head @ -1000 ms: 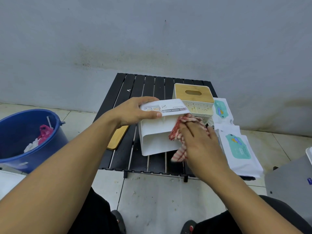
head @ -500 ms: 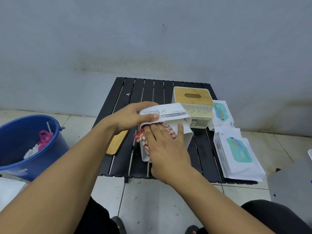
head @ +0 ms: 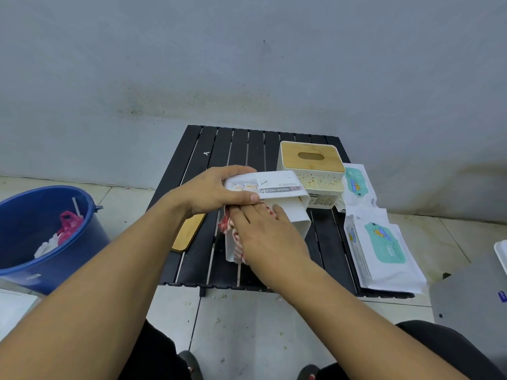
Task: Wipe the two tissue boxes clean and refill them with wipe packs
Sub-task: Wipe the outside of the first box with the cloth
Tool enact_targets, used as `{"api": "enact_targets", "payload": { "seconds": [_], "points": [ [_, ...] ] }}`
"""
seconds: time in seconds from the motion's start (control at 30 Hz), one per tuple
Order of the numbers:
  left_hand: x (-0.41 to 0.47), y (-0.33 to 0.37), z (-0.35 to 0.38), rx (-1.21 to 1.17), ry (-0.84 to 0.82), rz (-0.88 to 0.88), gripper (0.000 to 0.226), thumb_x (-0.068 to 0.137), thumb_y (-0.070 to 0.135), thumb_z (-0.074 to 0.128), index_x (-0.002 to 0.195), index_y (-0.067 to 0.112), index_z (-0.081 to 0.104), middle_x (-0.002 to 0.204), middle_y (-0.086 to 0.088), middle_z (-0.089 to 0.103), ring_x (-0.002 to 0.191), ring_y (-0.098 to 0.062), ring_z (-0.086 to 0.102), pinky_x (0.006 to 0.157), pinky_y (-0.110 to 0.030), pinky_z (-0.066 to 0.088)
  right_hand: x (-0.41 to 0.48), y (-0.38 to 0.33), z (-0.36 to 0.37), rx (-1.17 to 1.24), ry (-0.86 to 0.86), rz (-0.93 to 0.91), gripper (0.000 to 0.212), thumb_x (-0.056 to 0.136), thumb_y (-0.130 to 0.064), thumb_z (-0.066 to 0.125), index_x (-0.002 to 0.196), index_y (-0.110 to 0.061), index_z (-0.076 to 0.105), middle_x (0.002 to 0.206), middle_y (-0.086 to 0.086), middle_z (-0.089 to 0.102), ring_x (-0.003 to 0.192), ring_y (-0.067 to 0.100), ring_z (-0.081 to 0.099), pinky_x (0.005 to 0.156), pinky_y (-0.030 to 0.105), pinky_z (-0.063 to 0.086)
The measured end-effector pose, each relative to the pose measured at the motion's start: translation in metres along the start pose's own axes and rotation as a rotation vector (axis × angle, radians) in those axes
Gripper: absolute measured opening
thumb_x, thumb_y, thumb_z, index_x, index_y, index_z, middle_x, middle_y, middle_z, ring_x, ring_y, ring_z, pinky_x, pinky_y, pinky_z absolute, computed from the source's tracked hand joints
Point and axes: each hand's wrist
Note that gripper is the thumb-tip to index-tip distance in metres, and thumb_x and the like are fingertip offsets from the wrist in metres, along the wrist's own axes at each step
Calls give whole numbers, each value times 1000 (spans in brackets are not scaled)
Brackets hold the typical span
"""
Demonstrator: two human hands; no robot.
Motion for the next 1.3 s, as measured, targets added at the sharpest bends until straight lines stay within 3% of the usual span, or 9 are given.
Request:
{"api": "enact_targets", "payload": {
  "seconds": [0.3, 0.47, 0.6, 0.7, 0.77, 0.83, 0.9, 1.17, 1.3],
  "points": [
    [-1, -2, 0, -23, 22, -19, 70, 83, 31, 86, 142, 45, 50, 131, 7, 62, 111, -10, 68, 96, -22, 54, -59, 53, 1, 30, 16, 240, 89, 69, -12, 74, 151, -20, 41, 152, 5, 49, 136, 28, 49, 116, 56, 31],
    [-5, -13, -3, -45, 52, -46, 72, 82, 24, 88, 141, 38, 50, 130, 10, 68, 118, -9, 66, 108, -37, 52, -57, 73, -24, 964, 329, 628, 29, 93, -8, 61, 110, -32, 69, 94, -15, 74, 79, 5, 67, 63, 27, 54],
    [-6, -19, -9, -49, 39, -38, 73, 69, 30, 92, 134, 33, 59, 124, 8, 74, 120, -13, 67, 108, -45, 52, -46, 71, -44, 1393, 676, 753, 27, 99, -6, 47, 91, -15, 71, 85, 13, 75, 70, 28, 64, 63, 40, 49],
    [-6, -18, -9, -64, 25, -14, 65, 75, 19, 91, 132, 30, 62, 123, 5, 75, 120, -15, 68, 110, -47, 51, -21, 50, -51, 1203, 745, 450, 15, 93, -8, 54, 102, -18, 62, 85, -2, 68, 77, 13, 67, 72, 28, 54],
    [-5, -18, -9, -45, 24, 10, 67, 71, 23, 92, 131, 32, 64, 121, 3, 75, 118, -17, 69, 110, -48, 50, 0, 32, -40, 875, 494, 252, 36, 86, -32, 56, 122, -34, 52, 113, -6, 66, 106, 12, 63, 95, 33, 51],
    [-8, -18, -10, -26, 19, 37, 68, 72, 19, 90, 133, 32, 64, 122, 2, 75, 117, -17, 70, 108, -44, 51, 23, 14, -24, 424, 191, 187, 72, 88, -66, 42, 151, -31, 33, 158, 1, 39, 147, 21, 30, 122, 48, 21],
    [-9, -19, -11, 5, 22, 67, 62, 77, 19, 84, 132, 34, 62, 122, 7, 74, 116, -13, 69, 105, -38, 52, 43, -4, -16, 184, 57, 184, 91, 90, -79, 18, 161, -23, 15, 169, 4, 10, 156, 23, 0, 121, 58, -6],
    [-7, -18, -13, 5, 19, 28, 61, 85, 15, 85, 138, 32, 61, 127, 9, 73, 120, -9, 67, 107, -40, 52, 53, 20, -1, 140, 93, 262, 61, 106, -47, 12, 162, -24, 12, 170, 0, 9, 156, 19, 0, 123, 55, -6],
    [-6, -19, -14, -84, 16, -9, 70, 71, 24, 94, 133, 27, 63, 124, 3, 75, 120, -15, 68, 109, -46, 51, 37, 60, -2, 264, 159, 323, 51, 106, -32, 21, 152, -19, 39, 165, 3, 26, 153, 23, 16, 125, 47, 13]
  ]
}}
Point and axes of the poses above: each hand's wrist, its own x-axis towards the middle knuckle, its own z-axis out of the palm, y = z × x
